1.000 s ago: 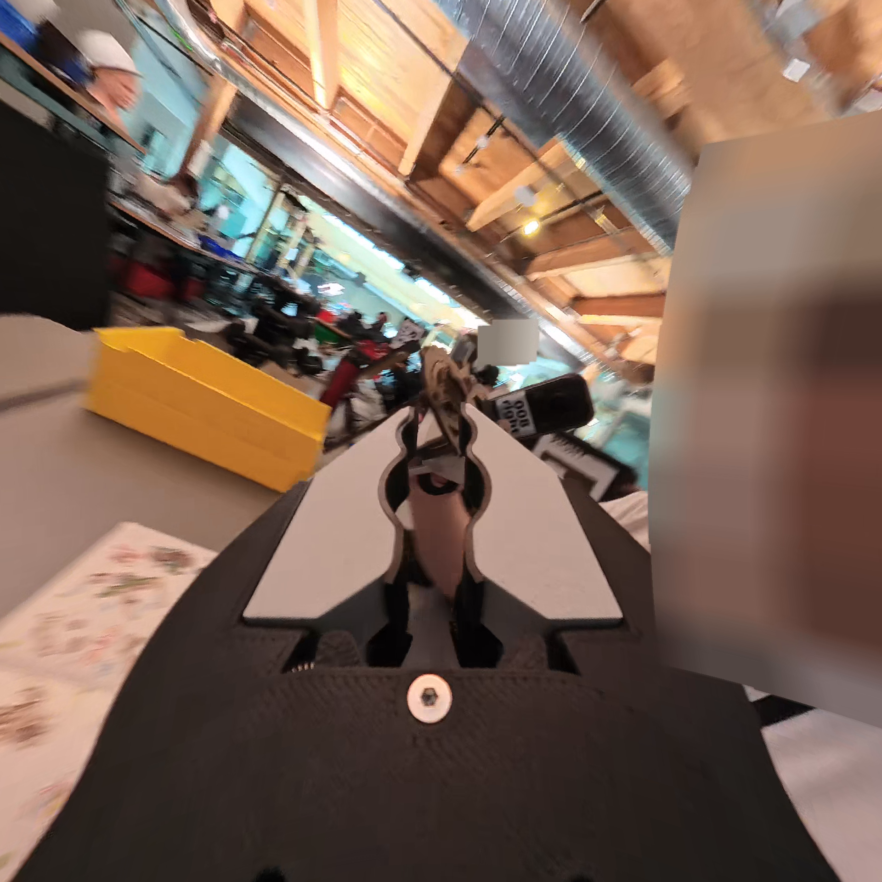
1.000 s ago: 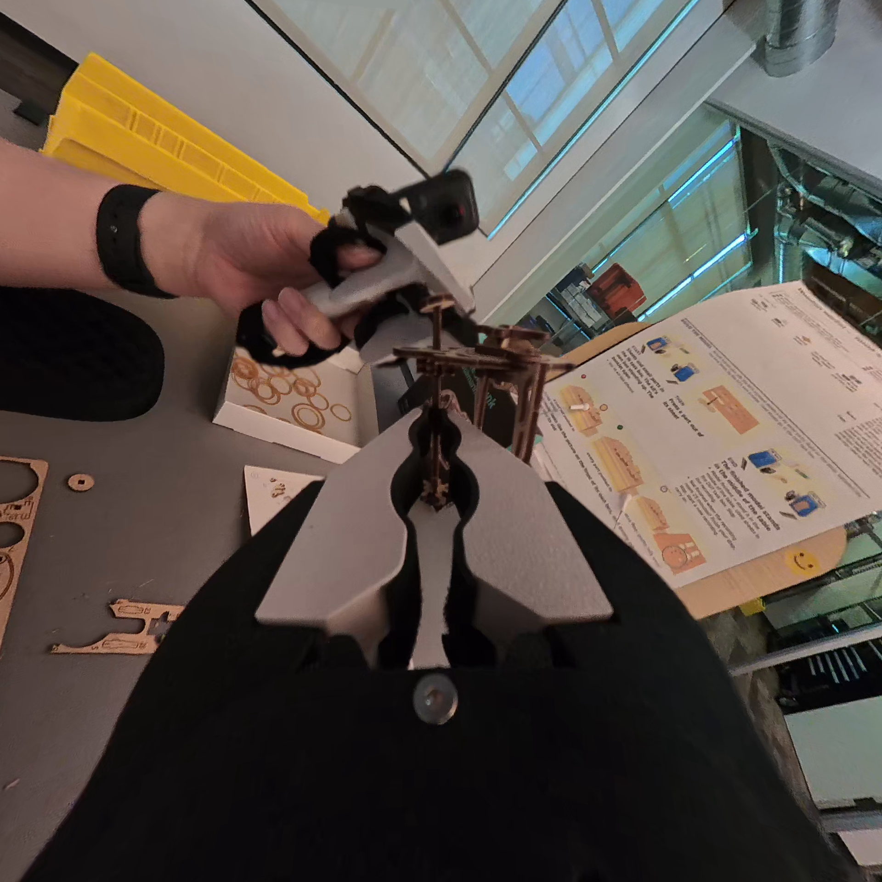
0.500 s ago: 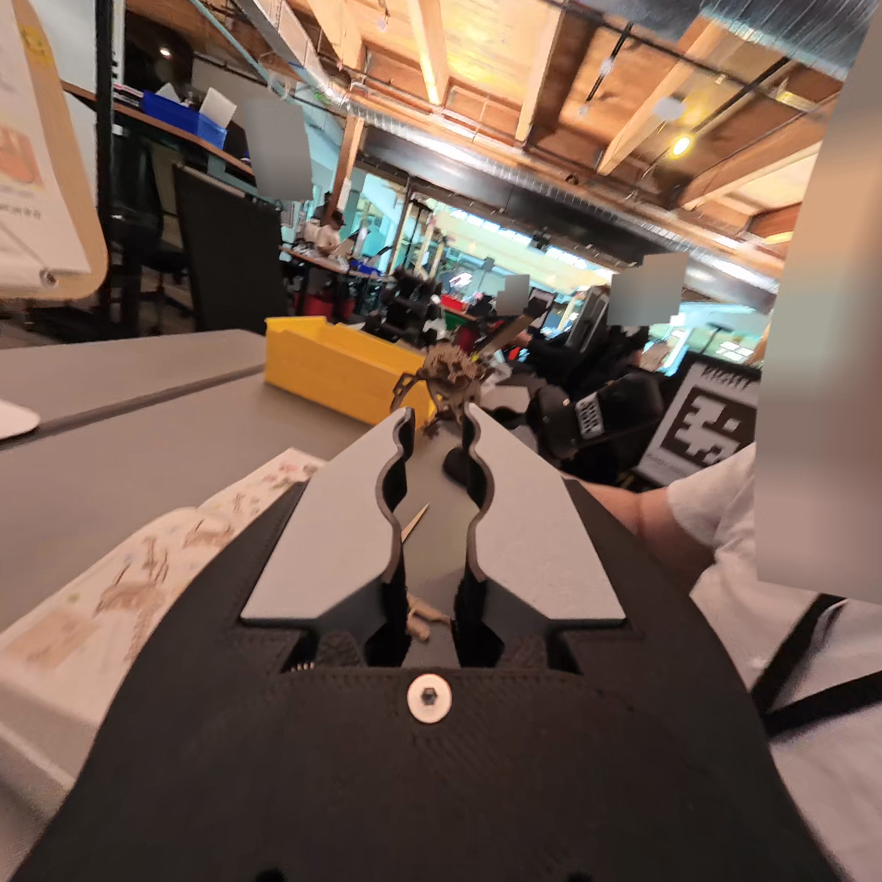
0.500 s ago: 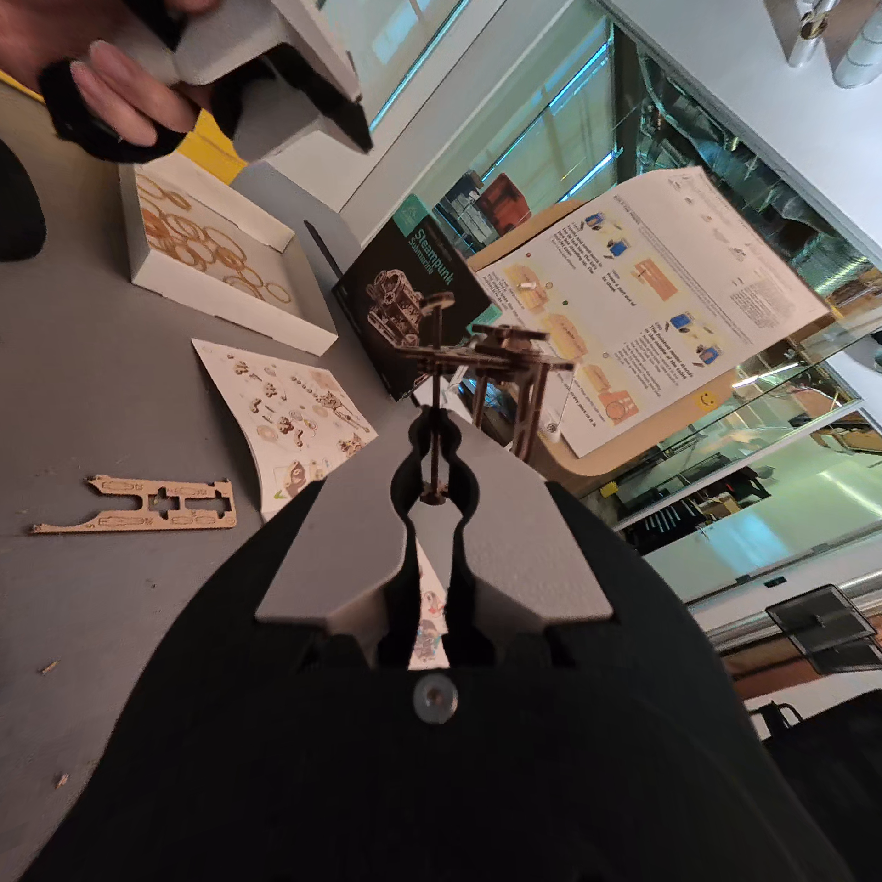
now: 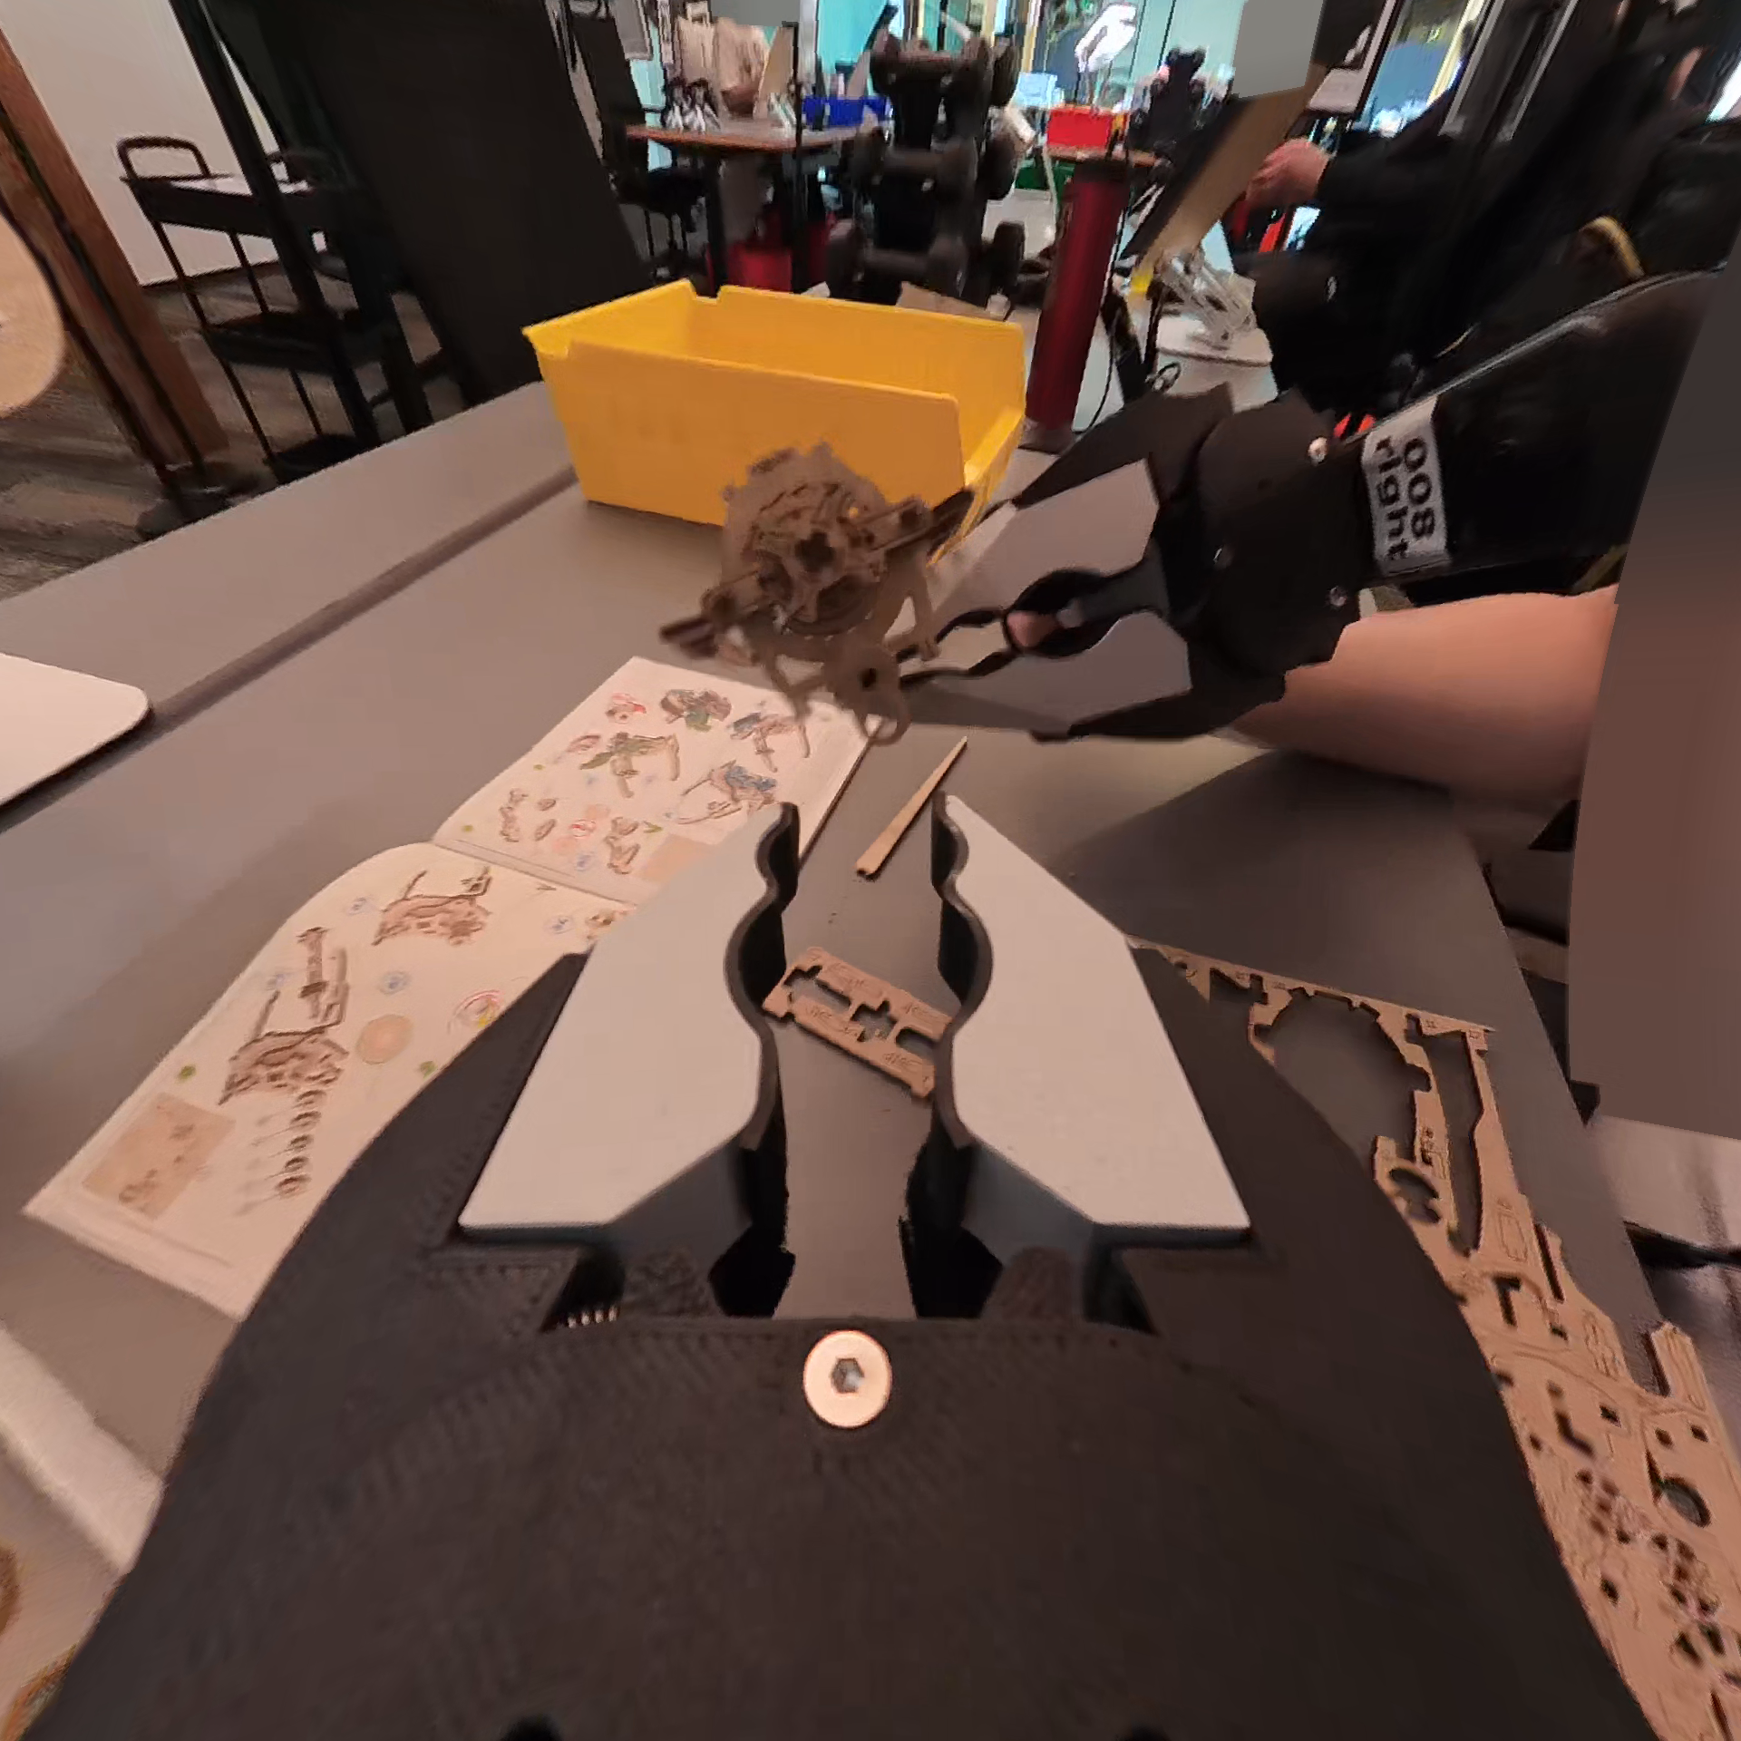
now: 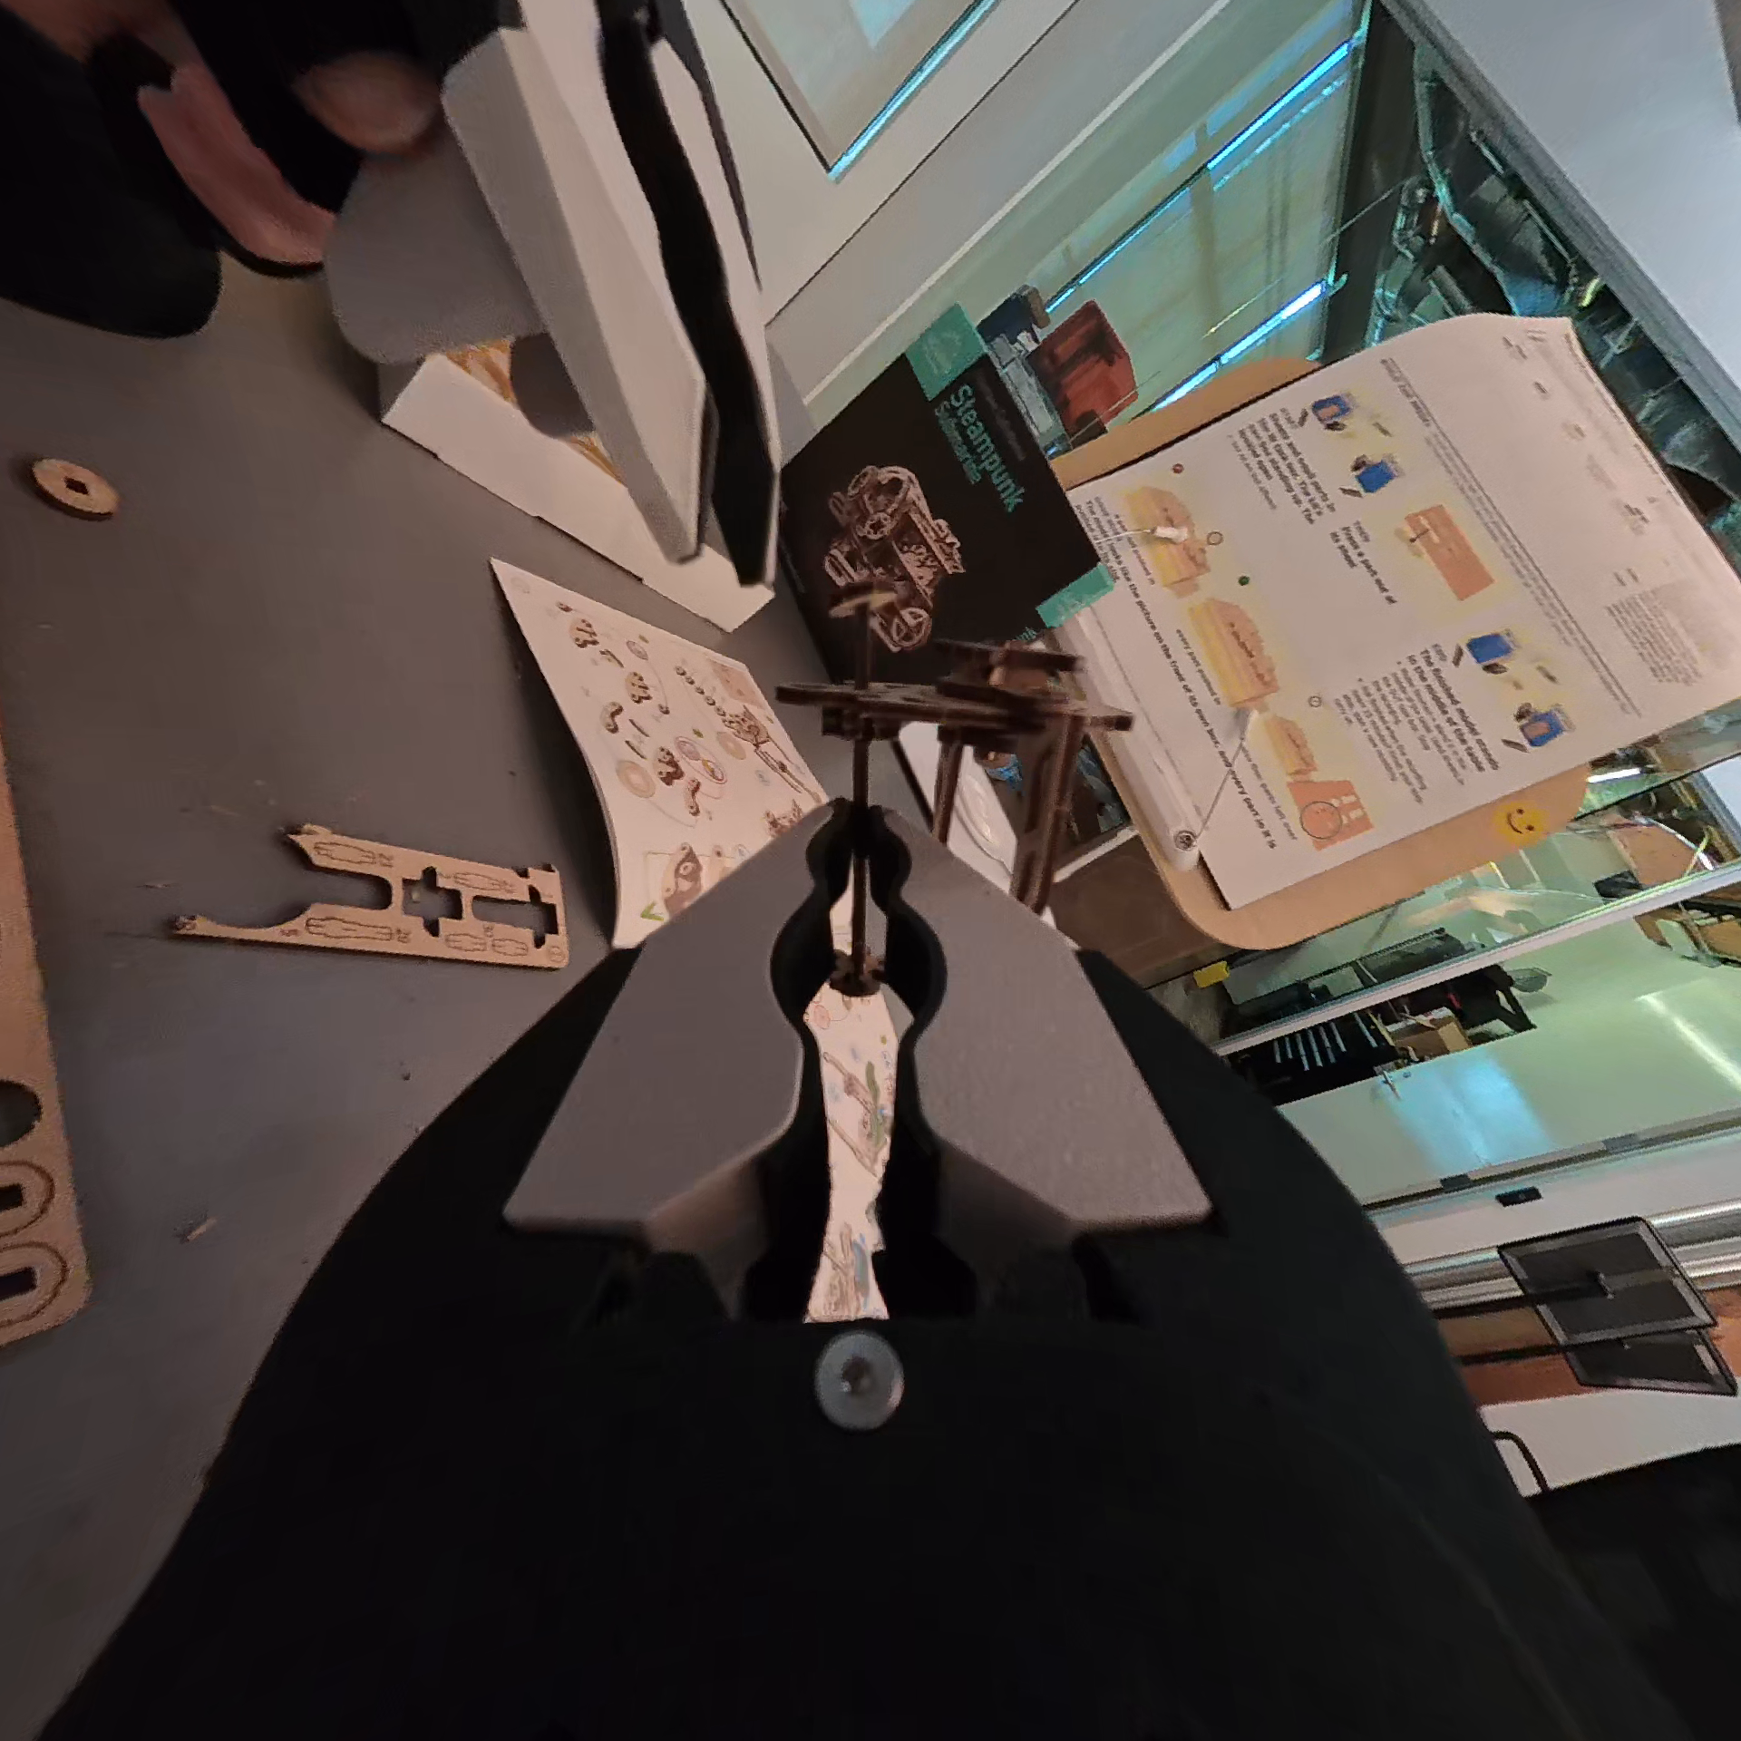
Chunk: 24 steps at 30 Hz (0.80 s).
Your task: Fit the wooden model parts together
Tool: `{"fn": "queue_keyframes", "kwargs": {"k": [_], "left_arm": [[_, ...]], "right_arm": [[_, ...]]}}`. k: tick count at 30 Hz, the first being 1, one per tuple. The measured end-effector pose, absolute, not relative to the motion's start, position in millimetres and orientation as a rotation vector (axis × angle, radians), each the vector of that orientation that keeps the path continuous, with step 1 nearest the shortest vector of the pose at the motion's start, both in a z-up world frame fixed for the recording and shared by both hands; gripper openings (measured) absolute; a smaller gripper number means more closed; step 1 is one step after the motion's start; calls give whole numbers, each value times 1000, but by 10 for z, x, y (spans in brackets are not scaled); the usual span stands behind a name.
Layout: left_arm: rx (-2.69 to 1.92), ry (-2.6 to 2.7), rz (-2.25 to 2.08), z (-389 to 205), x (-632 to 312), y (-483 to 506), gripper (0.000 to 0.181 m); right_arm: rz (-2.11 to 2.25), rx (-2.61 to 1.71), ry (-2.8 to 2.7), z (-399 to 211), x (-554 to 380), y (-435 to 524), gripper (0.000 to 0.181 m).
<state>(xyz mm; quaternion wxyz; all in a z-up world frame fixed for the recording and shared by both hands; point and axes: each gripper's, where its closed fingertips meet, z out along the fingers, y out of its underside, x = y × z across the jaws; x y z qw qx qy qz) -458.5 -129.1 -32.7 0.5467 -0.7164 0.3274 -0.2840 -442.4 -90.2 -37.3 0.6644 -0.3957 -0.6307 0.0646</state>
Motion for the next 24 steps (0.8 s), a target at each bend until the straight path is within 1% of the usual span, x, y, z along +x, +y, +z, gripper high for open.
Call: {"fn": "queue_keyframes", "kwargs": {"k": [7, 16, 24], "left_arm": [[-1655, 689, -742, -206, -4565, -1300, 24], [-1641, 754, -625, -268, -4547, -1283, 27], [-1628, 765, -571, -258, -4502, -1283, 24]], "right_arm": [[124, -883, -1456, -432, -4458, -930, 1], [104, -859, -1470, -460, -4484, -954, 0], [117, -835, -1481, -470, -4513, -1013, 0]]}}
